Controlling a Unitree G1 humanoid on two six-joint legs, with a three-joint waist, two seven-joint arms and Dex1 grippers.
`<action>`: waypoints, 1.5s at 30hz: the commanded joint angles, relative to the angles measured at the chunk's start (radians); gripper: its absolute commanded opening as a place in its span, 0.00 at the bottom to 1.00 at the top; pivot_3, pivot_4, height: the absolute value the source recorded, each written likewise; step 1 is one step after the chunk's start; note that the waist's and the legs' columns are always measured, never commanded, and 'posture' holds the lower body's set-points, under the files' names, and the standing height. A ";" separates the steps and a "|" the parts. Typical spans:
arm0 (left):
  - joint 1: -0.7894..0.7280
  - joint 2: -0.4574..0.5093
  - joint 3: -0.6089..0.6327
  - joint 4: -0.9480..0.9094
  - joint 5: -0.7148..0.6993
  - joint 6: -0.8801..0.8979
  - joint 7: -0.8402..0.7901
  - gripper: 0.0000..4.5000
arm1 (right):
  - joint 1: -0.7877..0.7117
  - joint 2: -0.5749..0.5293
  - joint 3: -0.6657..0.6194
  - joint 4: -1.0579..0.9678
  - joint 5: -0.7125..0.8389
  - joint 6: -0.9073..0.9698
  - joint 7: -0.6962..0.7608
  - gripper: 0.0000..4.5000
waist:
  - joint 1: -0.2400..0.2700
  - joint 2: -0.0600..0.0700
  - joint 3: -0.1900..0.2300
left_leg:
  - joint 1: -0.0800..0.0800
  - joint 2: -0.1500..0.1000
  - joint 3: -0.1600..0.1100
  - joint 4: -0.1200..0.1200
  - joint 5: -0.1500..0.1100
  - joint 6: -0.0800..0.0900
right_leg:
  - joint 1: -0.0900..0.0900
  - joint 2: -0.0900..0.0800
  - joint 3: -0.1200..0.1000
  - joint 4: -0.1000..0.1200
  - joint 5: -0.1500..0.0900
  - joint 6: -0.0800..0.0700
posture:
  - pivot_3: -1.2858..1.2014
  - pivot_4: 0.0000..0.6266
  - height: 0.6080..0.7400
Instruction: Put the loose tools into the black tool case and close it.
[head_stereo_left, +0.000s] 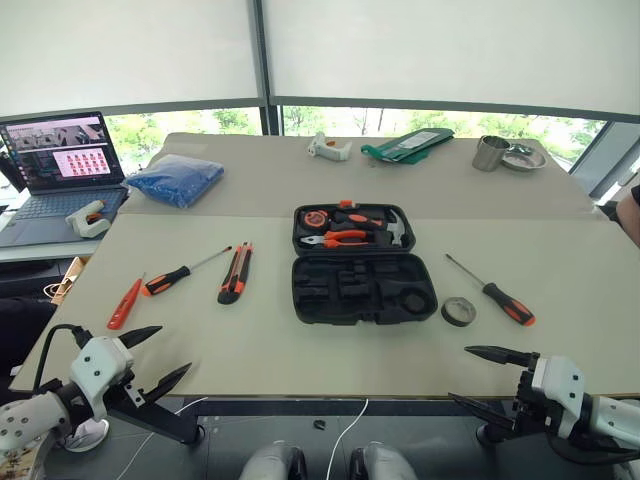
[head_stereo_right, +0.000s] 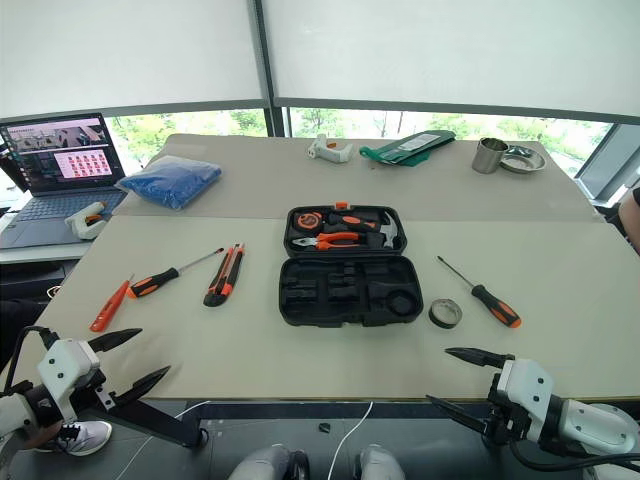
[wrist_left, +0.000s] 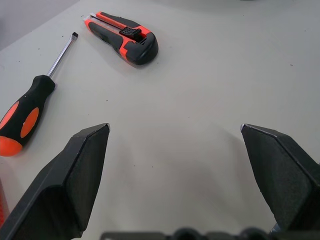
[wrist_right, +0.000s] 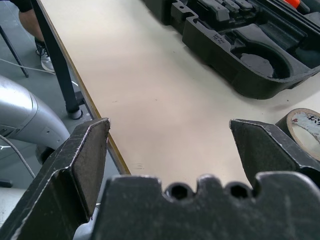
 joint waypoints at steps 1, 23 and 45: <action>-0.002 -0.009 0.020 -0.059 -0.060 0.019 0.007 1.00 | -0.014 0.005 0.009 -0.052 0.027 0.005 -0.004 0.99 | 0.000 0.000 0.000 | 0.000 0.000 0.000 0.000 0.000 0.000 | 0.000 0.000 0.000 0.000 0.000 0.000 | 0.52 0.24 1.00; -0.056 -0.010 0.266 -0.143 -0.388 0.675 0.358 1.00 | -0.218 0.180 0.102 -0.304 0.253 0.182 -0.115 0.99 | 0.026 -0.004 0.002 | -0.001 0.000 0.000 0.000 0.000 0.000 | 0.000 -0.003 -0.006 -0.001 0.000 0.000 | 0.52 0.24 1.00; -0.986 0.105 -0.373 0.775 0.073 0.580 0.094 0.41 | -0.158 0.191 0.081 -0.321 0.213 0.157 -0.143 1.00 | 0.008 -0.004 0.004 | -0.005 0.000 0.000 0.000 0.004 -0.014 | -0.002 -0.007 -0.013 0.002 0.010 -0.006 | 0.52 0.24 1.00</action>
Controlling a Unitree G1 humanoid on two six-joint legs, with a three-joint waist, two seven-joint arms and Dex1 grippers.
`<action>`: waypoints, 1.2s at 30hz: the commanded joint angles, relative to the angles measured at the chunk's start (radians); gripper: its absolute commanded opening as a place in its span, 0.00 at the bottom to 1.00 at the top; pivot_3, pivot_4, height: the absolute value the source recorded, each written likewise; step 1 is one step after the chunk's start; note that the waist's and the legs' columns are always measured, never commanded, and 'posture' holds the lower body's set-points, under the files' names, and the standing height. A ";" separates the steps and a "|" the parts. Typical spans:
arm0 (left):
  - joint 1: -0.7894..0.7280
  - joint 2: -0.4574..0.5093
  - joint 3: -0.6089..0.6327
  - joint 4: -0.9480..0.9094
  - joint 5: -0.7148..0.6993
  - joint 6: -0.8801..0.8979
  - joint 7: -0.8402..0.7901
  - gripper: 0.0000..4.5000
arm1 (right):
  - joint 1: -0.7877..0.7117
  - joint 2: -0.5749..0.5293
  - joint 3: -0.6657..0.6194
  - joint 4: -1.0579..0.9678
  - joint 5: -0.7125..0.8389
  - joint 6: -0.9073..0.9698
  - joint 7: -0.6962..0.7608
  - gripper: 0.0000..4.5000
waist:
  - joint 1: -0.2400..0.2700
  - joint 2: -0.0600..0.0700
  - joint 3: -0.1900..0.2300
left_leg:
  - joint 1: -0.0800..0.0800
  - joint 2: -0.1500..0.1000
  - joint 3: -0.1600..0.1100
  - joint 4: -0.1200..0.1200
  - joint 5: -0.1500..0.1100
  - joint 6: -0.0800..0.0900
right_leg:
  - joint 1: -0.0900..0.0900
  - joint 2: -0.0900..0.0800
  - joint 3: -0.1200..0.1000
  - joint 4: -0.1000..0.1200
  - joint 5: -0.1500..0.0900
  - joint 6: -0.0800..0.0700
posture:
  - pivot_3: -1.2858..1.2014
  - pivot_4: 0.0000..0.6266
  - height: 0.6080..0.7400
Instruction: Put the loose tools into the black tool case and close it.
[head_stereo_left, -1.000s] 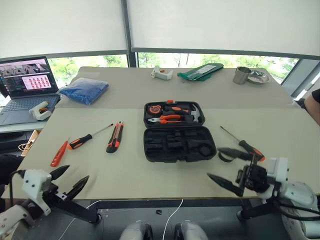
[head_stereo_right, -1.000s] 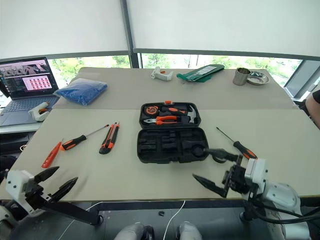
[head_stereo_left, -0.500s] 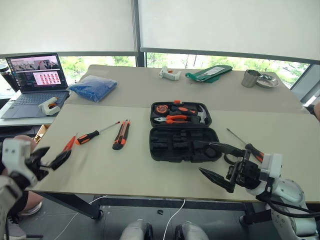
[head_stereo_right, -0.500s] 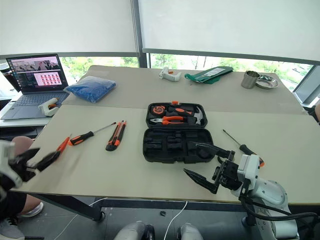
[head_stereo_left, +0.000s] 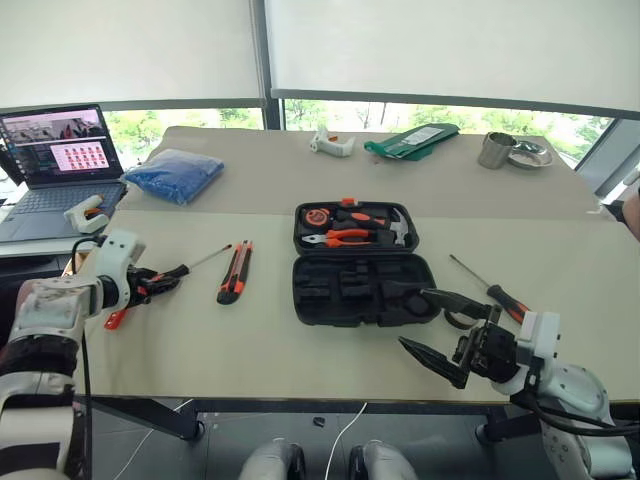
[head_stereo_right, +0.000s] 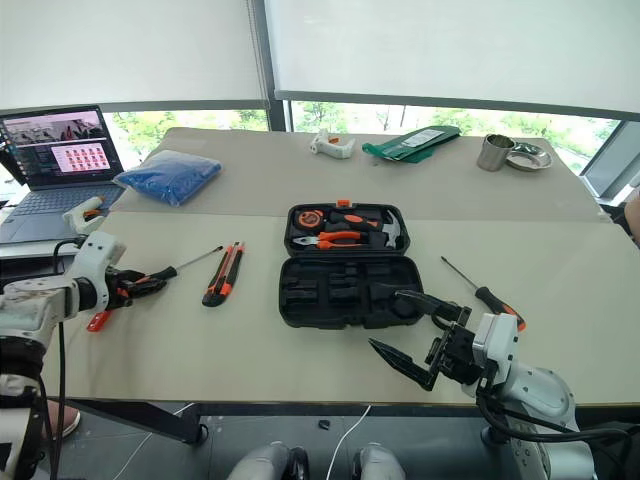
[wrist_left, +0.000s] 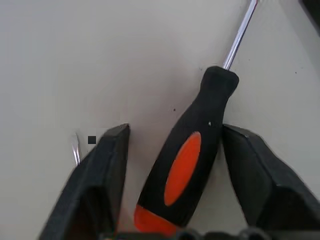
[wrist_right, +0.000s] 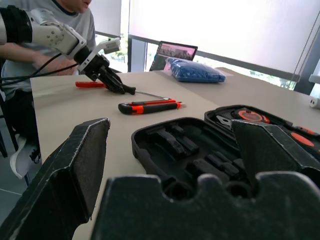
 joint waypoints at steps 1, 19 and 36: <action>-0.023 -0.036 0.012 0.032 0.016 -0.078 -0.035 0.33 | 0.022 -0.003 -0.030 -0.046 -0.005 -0.025 -0.009 1.00 | 0.003 0.000 0.000 | 0.000 0.000 0.000 0.000 0.000 0.000 | 0.000 -0.001 -0.001 0.000 0.000 0.000 | 0.52 0.24 1.00; -0.180 -0.222 -0.209 -0.309 0.126 -0.477 -0.346 0.19 | -0.032 -0.149 -0.243 0.081 0.038 0.030 0.002 1.00 | 0.018 -0.005 0.003 | -0.001 -0.003 0.000 0.008 -0.002 0.004 | 0.005 -0.013 -0.016 0.000 0.002 0.004 | 0.52 0.24 1.00; -0.434 -0.522 -0.443 0.068 0.460 -0.611 -0.155 0.19 | 0.058 -0.167 -0.275 0.058 0.031 0.065 0.026 1.00 | 0.020 -0.006 0.004 | -0.008 -0.003 0.000 0.020 -0.003 0.029 | 0.004 -0.012 -0.016 0.002 0.004 0.014 | 0.52 0.24 1.00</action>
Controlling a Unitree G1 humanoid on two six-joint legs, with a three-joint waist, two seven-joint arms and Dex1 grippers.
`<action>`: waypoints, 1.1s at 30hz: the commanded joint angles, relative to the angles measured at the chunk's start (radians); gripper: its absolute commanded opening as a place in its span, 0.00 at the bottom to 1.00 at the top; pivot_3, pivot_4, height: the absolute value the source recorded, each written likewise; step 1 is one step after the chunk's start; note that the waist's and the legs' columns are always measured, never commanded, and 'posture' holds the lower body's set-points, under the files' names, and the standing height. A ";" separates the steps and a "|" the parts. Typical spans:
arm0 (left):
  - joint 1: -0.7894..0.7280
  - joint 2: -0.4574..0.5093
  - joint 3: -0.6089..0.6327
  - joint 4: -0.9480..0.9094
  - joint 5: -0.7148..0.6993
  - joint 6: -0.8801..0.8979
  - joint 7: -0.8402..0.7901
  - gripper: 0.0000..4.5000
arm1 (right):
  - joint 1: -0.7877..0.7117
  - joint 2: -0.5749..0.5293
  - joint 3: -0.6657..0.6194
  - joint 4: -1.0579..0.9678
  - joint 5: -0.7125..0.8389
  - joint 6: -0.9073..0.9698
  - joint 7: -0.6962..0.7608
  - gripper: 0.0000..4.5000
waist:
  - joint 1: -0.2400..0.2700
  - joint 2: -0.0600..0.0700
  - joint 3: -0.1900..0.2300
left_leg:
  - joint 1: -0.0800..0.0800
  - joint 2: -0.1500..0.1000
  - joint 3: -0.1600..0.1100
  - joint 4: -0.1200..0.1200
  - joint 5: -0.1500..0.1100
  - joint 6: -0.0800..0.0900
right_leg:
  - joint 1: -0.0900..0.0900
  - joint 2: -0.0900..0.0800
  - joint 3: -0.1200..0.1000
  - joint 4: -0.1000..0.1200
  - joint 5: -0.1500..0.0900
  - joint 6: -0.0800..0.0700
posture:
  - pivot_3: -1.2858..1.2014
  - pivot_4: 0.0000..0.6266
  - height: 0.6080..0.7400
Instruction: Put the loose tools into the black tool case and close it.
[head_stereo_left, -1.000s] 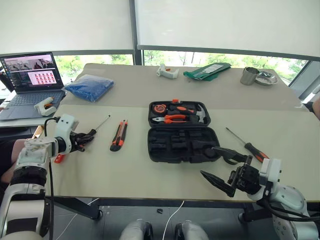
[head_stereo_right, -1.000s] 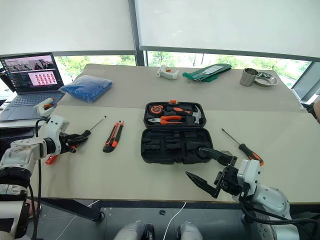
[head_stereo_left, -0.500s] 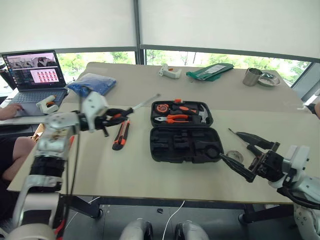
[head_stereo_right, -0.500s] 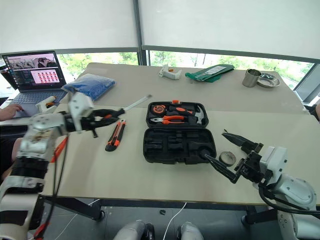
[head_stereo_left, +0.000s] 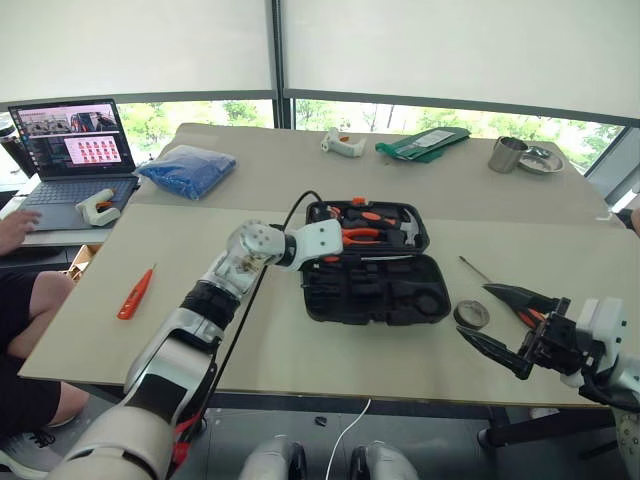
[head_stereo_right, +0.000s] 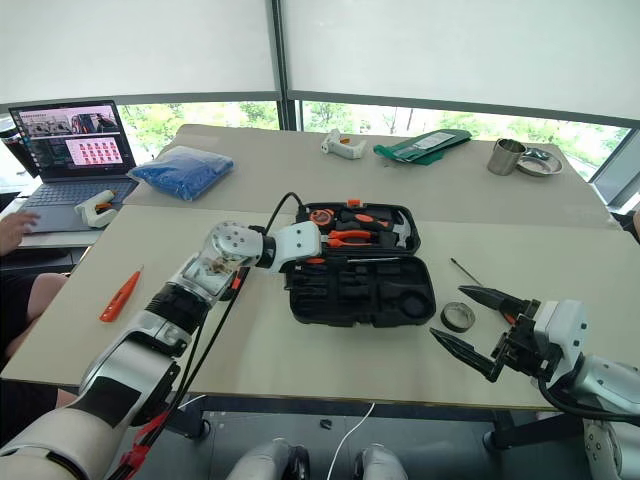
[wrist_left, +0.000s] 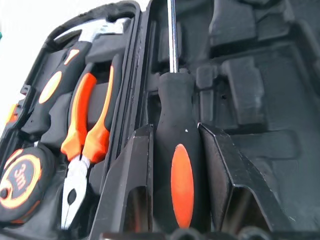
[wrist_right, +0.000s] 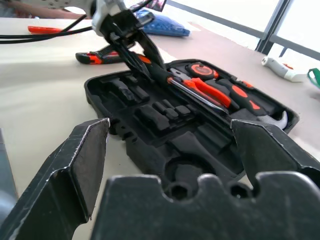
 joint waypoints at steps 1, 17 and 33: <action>-0.052 -0.002 -0.009 0.049 0.053 -0.058 0.046 0.19 | 0.029 0.012 -0.041 -0.068 0.013 0.011 -0.031 1.00 | 0.000 0.000 0.000 | -0.001 0.000 0.000 0.000 0.000 0.000 | 0.000 0.000 0.000 0.000 0.000 0.000 | 0.52 0.24 1.00; -0.071 -0.060 -0.013 0.174 0.136 -0.154 0.129 0.19 | 0.098 0.043 -0.041 -0.161 0.015 0.037 -0.097 1.00 | 0.001 0.000 0.000 | -0.006 0.000 0.000 0.012 -0.006 -0.005 | 0.000 -0.001 -0.001 -0.001 0.003 0.003 | 0.52 0.24 1.00; -0.035 -0.133 0.183 0.096 -0.081 -0.105 0.126 0.83 | 0.118 0.061 -0.027 -0.181 0.015 0.048 -0.108 1.00 | -0.002 0.000 0.000 | -0.008 -0.001 0.000 0.017 -0.009 -0.002 | 0.000 -0.003 0.000 -0.003 0.007 0.010 | 0.52 0.24 1.00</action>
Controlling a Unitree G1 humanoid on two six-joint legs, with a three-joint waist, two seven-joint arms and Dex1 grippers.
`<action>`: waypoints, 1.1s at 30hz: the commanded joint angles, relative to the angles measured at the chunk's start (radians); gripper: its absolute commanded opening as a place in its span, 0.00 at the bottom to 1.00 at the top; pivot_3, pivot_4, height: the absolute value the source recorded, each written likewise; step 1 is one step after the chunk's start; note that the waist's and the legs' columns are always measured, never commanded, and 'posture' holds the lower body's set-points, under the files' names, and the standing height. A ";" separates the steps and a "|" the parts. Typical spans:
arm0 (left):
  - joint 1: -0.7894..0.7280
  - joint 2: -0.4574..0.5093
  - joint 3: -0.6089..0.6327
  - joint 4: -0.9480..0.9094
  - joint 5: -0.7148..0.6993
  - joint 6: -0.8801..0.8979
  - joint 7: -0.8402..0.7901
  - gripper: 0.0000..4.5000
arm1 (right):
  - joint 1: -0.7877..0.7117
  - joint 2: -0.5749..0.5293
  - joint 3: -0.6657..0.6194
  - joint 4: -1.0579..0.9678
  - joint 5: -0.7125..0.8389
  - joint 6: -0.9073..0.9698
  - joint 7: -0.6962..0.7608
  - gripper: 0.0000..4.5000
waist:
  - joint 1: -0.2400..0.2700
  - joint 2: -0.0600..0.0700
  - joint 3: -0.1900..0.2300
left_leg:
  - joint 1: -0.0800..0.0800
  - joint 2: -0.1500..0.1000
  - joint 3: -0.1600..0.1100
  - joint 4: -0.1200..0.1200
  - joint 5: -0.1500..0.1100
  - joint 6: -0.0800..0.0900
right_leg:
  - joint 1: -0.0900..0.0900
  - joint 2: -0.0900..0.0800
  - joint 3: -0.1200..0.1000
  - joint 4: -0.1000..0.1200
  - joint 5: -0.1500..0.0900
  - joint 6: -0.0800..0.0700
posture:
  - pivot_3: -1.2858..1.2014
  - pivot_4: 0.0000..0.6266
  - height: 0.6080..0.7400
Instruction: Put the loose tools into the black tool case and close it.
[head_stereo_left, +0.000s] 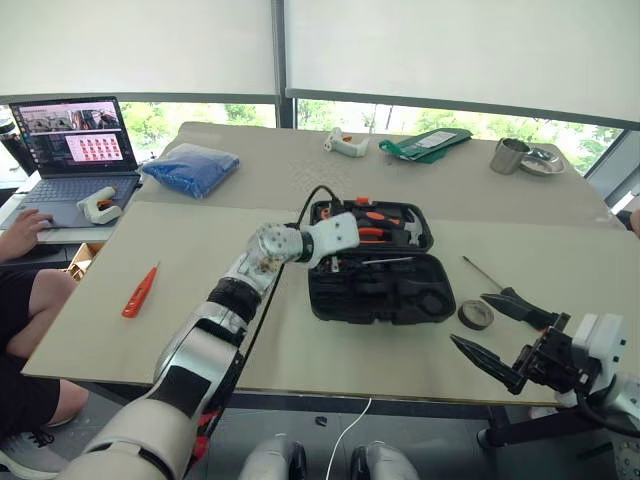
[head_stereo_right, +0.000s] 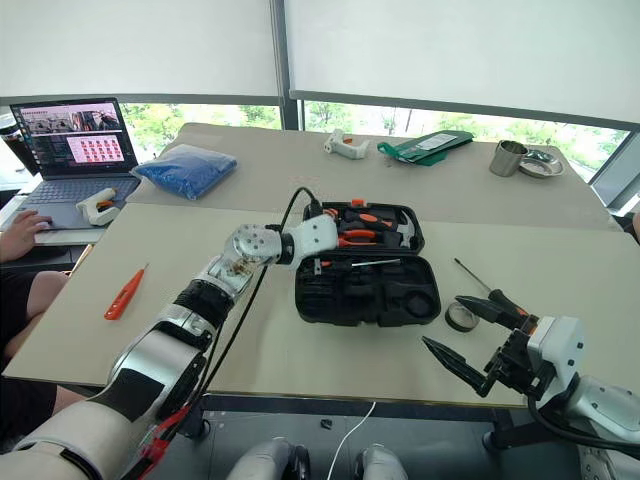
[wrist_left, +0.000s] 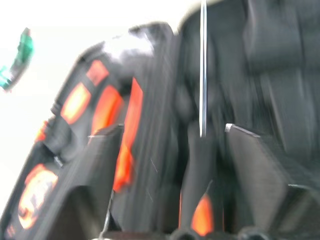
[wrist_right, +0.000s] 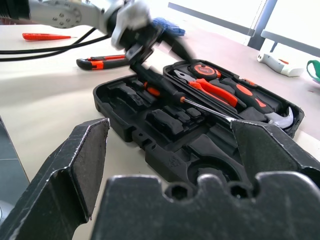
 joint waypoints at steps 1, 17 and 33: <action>0.025 0.012 0.040 -0.058 -0.042 0.018 0.000 0.83 | 0.006 0.010 -0.017 -0.028 0.014 0.006 -0.010 1.00 | -0.001 0.000 0.000 | 0.000 0.000 0.000 0.000 0.000 0.000 | 0.000 0.000 0.000 0.000 0.000 0.000 | 0.52 0.24 1.00; 0.125 -0.052 0.032 -0.073 -0.061 0.201 0.032 0.01 | 0.010 0.021 -0.016 -0.022 0.006 0.006 -0.012 1.00 | 0.002 0.001 0.000 | 0.001 0.000 0.000 0.001 0.000 0.000 | 0.001 0.000 0.000 0.000 0.001 0.001 | 0.52 0.24 1.00; 0.126 -0.101 0.056 -0.087 -0.119 0.245 -0.013 0.01 | 0.065 0.030 -0.042 -0.057 0.015 0.003 -0.034 1.00 | 0.000 0.001 0.000 | 0.002 0.000 0.000 0.001 -0.003 0.004 | 0.001 0.000 0.001 0.001 0.000 0.004 | 0.52 0.24 1.00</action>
